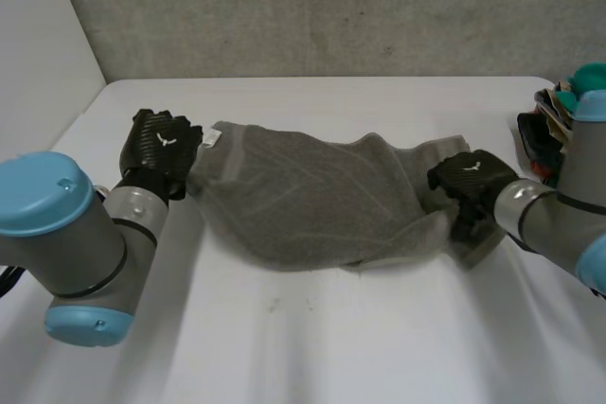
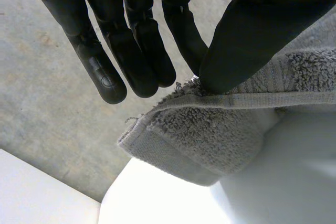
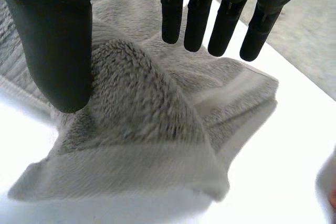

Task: Fold the laundry.

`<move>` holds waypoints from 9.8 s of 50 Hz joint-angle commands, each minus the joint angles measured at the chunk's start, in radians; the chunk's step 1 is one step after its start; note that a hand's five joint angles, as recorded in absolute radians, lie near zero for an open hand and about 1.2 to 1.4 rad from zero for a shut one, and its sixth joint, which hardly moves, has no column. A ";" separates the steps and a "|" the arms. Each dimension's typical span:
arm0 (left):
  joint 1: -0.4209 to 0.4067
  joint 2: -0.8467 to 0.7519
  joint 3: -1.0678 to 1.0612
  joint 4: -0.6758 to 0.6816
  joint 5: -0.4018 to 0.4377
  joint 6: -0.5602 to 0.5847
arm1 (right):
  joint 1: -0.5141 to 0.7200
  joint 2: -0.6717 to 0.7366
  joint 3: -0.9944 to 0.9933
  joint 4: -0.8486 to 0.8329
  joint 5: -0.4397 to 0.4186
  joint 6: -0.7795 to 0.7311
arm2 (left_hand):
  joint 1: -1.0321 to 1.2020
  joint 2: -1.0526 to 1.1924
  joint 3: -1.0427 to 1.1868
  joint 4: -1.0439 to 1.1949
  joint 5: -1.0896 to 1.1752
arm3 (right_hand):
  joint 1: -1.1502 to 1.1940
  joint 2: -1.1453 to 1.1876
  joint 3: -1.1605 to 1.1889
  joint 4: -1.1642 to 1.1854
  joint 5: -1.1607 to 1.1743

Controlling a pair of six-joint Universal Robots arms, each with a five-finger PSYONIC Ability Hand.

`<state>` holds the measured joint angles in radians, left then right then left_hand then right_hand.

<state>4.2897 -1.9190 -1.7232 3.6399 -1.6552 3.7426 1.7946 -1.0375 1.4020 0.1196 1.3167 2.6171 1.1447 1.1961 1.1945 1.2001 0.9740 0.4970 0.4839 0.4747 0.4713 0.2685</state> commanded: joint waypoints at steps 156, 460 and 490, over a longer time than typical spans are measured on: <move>-0.130 0.009 0.281 -0.458 -0.103 -0.316 | 0.080 -0.398 0.003 0.119 0.196 -0.293 | 0.252 0.200 0.202 0.196 0.248 | 0.899 0.912 0.922 0.925 0.953; 0.214 -0.104 0.028 -0.193 0.321 0.585 | -0.166 -0.027 0.048 0.095 0.119 -0.244 | 0.252 0.200 0.202 0.196 0.248 | 0.899 0.912 0.922 0.925 0.953; 0.102 -0.604 0.565 0.175 0.201 0.580 | -0.078 0.355 -0.356 -0.304 0.239 -0.195 | 0.252 0.200 0.202 0.196 0.248 | 0.899 0.912 0.922 0.925 0.953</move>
<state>4.3964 -2.4339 -1.2565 3.8205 -1.4538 4.3215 1.7033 -0.7471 1.1147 -0.1438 1.5422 2.4240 1.1480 1.1987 1.1984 1.2044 0.9783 1.1154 1.1816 1.1977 1.2053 0.9833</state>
